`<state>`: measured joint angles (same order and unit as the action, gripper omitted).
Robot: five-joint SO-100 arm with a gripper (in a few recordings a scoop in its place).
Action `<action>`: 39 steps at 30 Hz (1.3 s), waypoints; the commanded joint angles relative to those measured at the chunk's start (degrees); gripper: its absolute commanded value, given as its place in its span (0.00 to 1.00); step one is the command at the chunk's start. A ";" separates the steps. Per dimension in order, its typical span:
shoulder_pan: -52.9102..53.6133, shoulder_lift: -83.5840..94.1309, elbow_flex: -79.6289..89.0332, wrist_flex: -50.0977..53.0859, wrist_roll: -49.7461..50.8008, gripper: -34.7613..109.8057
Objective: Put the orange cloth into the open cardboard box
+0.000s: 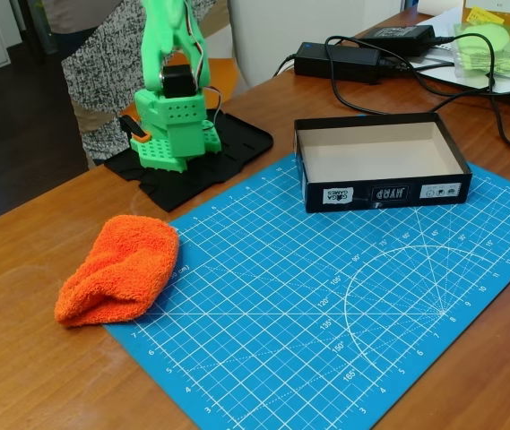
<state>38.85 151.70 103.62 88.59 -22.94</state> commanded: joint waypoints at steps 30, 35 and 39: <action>23.47 -53.44 -10.37 -4.92 -60.56 0.41; 20.48 -54.05 -8.61 -8.00 -58.89 0.41; 21.18 -56.51 -7.21 -12.66 -59.15 0.41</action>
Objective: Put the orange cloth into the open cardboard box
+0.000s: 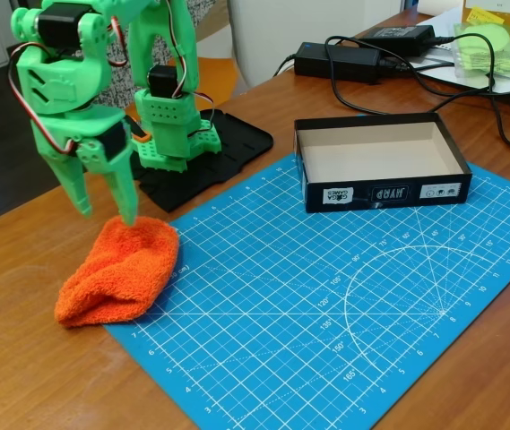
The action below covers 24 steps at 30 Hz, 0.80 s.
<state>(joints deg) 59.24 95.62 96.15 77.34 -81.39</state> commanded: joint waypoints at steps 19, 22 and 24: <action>-5.62 -7.47 18.19 -21.18 -4.13 0.42; -5.98 -3.16 25.75 -28.48 -2.72 0.42; -6.33 -0.35 28.83 -31.73 0.53 0.31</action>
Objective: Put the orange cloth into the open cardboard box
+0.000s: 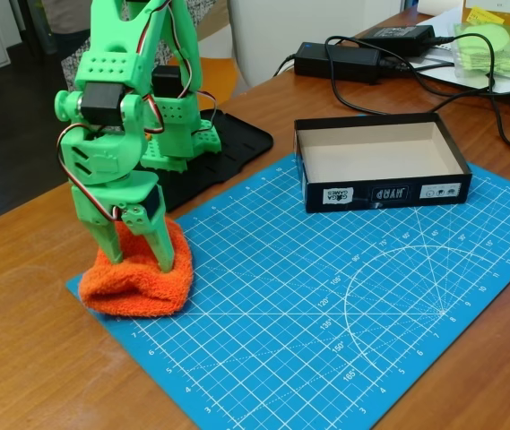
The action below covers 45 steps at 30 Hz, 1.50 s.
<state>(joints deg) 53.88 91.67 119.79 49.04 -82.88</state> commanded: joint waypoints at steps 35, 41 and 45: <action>-49.48 38.23 -9.23 25.40 68.47 0.24; -66.88 28.92 -17.05 24.79 72.16 0.24; -73.30 23.20 -18.63 22.32 67.94 0.24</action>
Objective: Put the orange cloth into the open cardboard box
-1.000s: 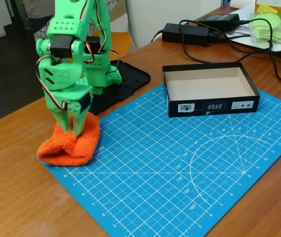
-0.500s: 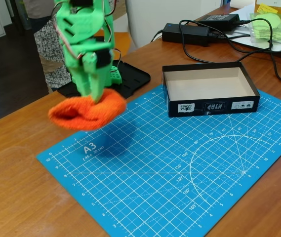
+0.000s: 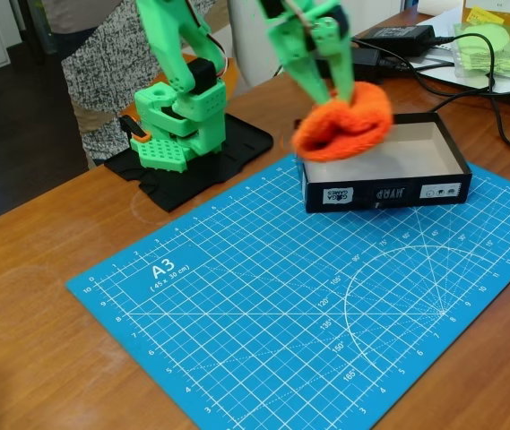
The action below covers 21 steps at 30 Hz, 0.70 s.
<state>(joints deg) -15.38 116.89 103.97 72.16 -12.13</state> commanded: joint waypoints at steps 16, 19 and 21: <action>-17.75 -29.27 -20.39 12.13 -35.68 0.24; -17.23 -32.87 -24.26 14.85 -40.87 0.24; -16.17 -34.01 -25.75 15.21 -44.30 0.24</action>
<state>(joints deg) -32.52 83.32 82.00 86.31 -51.33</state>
